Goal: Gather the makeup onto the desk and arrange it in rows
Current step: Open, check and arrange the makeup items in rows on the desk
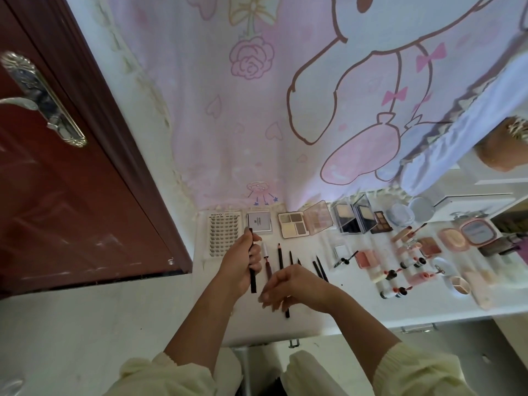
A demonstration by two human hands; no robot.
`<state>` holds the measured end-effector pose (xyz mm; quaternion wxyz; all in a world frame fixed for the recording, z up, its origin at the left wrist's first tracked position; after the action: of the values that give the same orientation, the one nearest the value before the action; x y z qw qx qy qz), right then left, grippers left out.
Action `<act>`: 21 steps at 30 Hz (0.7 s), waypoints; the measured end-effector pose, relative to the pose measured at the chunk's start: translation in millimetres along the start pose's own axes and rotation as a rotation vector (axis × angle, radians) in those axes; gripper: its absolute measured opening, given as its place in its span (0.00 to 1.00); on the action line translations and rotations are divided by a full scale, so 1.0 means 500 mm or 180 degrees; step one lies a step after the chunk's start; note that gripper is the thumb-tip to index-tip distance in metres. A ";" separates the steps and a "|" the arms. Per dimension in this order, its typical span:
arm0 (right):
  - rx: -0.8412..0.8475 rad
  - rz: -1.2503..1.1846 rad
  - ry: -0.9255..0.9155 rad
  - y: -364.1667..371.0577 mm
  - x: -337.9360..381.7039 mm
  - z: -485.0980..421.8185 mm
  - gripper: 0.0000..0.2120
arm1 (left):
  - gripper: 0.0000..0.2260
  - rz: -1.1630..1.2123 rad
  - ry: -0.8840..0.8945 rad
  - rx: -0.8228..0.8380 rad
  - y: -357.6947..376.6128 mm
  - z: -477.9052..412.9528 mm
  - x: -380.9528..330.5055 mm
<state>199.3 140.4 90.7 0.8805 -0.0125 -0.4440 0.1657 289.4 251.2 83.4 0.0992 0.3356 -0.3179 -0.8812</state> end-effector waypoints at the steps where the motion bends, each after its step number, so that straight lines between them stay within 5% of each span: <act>1: -0.0161 0.0009 0.0016 -0.012 0.000 0.001 0.04 | 0.14 -0.0142 -0.0084 0.0075 -0.002 0.003 -0.004; 6: -0.1668 -0.0731 -0.0212 -0.087 0.025 -0.004 0.06 | 0.19 -0.0842 -0.0407 0.0305 -0.004 0.014 0.000; 12: -0.1570 -0.0005 -0.0586 -0.089 0.081 0.003 0.09 | 0.19 -0.1106 -0.0521 0.0632 0.015 0.028 0.002; 21: -0.1587 -0.0275 -0.0553 -0.079 0.050 -0.021 0.09 | 0.16 -0.1846 -0.0350 0.0600 0.006 0.028 0.003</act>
<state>232.6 111.9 110.5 0.8151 -0.1957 -0.5451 0.0139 278.9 255.0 92.4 -0.2053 0.3719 -0.2941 -0.8562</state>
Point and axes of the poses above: each hand's wrist, its own z-axis away from the middle knuckle, its own y-axis out of the palm, x = y × z, the point moved 2 cm from there along -z, towards the middle knuckle, and after that the axes turned 11 degrees about z, right-handed, at the moved point
